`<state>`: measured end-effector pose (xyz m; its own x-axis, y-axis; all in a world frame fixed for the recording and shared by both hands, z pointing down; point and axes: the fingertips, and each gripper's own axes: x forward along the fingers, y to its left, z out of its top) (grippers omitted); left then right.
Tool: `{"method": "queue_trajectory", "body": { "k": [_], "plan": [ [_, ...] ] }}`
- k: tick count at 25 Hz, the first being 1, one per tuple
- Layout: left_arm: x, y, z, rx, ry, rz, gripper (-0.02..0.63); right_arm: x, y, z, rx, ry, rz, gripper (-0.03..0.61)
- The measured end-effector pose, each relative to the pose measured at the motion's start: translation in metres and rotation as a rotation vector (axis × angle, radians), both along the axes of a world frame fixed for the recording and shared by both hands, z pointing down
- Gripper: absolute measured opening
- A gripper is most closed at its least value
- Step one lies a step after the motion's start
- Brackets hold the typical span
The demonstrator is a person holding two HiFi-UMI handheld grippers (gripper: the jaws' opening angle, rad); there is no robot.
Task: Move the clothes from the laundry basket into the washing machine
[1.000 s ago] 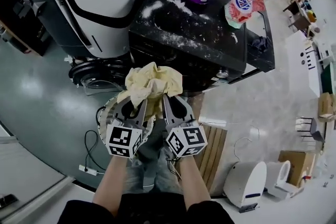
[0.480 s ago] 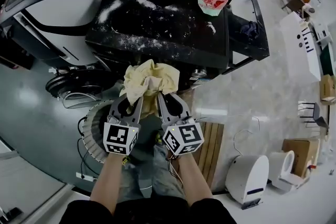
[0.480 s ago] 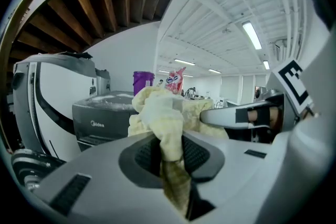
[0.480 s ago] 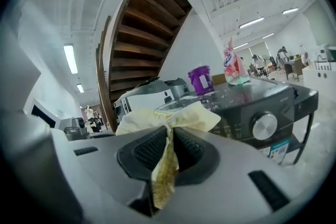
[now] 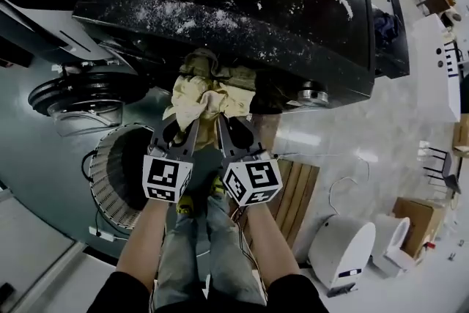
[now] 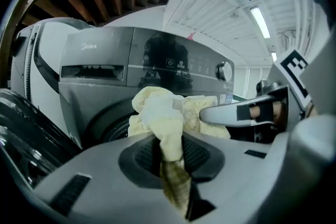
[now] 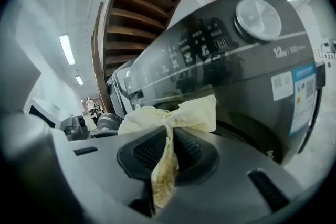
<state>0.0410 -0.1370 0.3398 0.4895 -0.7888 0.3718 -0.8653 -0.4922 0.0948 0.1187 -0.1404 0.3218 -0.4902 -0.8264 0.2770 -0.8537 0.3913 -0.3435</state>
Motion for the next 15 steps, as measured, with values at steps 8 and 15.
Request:
{"method": "queue_trajectory", "body": {
  "k": [8, 15],
  "plan": [
    [0.006, -0.045, 0.086, 0.138, -0.045, 0.034, 0.077, 0.009, -0.035, 0.096, 0.072, -0.003, 0.069, 0.044],
    [0.012, -0.086, 0.148, 0.248, -0.077, 0.059, 0.077, 0.016, -0.07, 0.158, 0.15, 0.011, 0.113, 0.044]
  ]
}}
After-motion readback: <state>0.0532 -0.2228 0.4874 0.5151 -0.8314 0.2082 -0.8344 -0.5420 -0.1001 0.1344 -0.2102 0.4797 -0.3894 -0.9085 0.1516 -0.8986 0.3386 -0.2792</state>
